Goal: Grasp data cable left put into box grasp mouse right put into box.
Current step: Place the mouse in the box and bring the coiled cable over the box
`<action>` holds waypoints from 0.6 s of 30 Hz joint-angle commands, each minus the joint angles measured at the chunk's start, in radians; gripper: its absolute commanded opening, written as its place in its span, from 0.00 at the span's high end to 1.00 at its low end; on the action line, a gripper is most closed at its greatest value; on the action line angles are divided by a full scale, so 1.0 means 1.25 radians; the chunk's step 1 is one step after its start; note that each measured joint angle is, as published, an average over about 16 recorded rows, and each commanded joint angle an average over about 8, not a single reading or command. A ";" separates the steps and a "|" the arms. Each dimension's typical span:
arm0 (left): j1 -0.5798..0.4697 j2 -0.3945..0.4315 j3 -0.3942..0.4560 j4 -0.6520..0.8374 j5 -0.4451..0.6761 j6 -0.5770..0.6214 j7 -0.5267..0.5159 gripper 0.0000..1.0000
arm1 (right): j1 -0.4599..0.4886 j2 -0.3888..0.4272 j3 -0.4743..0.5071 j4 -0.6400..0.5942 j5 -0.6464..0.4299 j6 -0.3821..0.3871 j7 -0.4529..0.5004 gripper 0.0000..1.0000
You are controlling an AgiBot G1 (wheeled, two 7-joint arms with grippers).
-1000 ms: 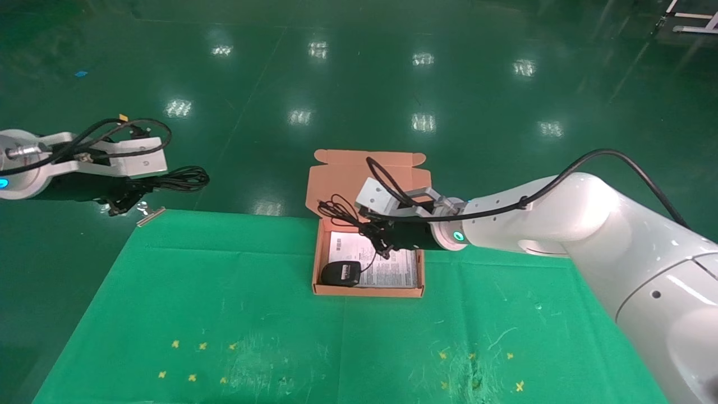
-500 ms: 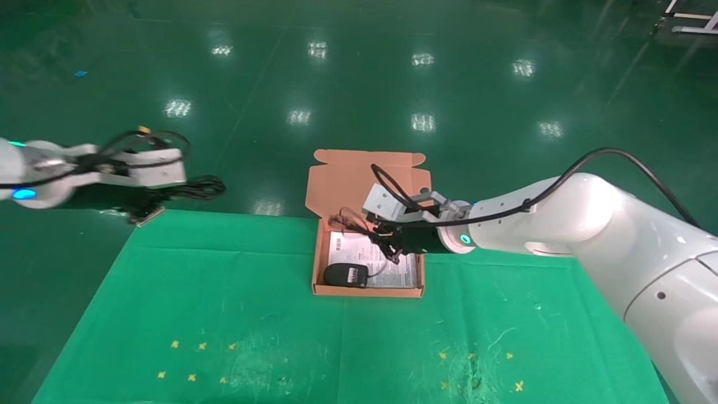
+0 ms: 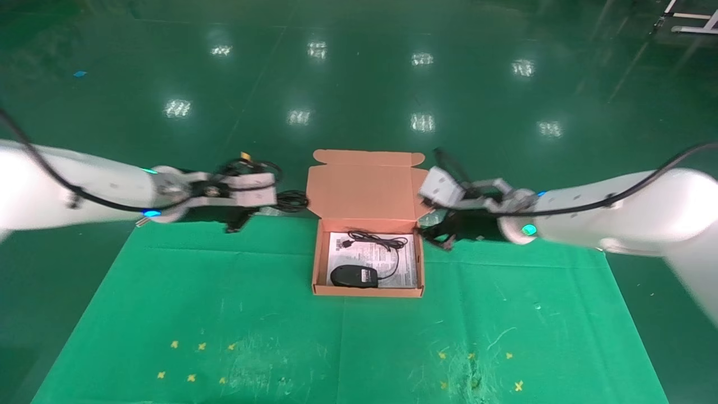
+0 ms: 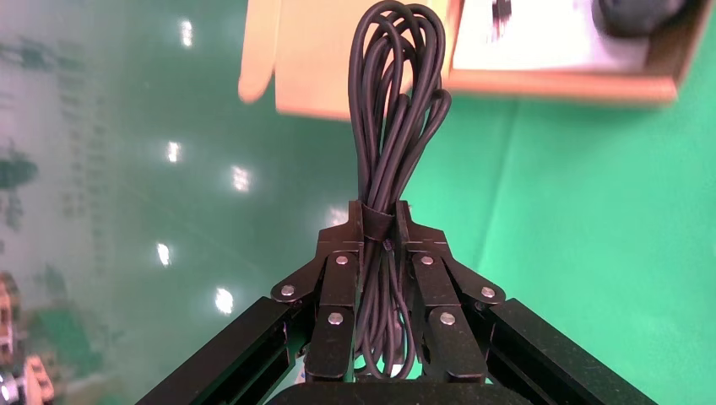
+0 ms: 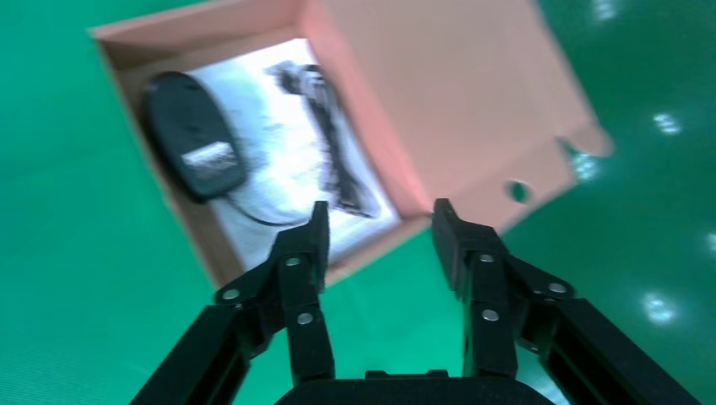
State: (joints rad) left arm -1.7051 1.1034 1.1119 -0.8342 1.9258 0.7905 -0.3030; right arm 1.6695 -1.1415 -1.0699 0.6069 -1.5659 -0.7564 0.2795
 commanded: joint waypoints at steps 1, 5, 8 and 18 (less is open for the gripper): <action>0.013 0.034 -0.003 0.043 -0.019 -0.036 0.043 1.00 | 0.007 0.023 0.004 0.010 -0.001 0.003 0.004 0.00; 0.023 0.109 -0.012 0.145 -0.054 -0.093 0.134 1.00 | 0.015 0.063 0.004 0.035 -0.013 0.006 0.007 0.00; 0.028 0.157 -0.021 0.215 -0.083 -0.124 0.198 1.00 | 0.018 0.091 0.002 0.055 -0.023 0.005 0.011 0.00; 0.060 0.209 -0.032 0.279 -0.214 -0.145 0.363 1.00 | 0.021 0.178 0.012 0.135 -0.025 0.008 0.025 0.00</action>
State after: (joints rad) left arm -1.6300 1.3632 1.0792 -0.4908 1.6633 0.6092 0.1418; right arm 1.6956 -0.9272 -1.0597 0.7719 -1.6039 -0.7474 0.3117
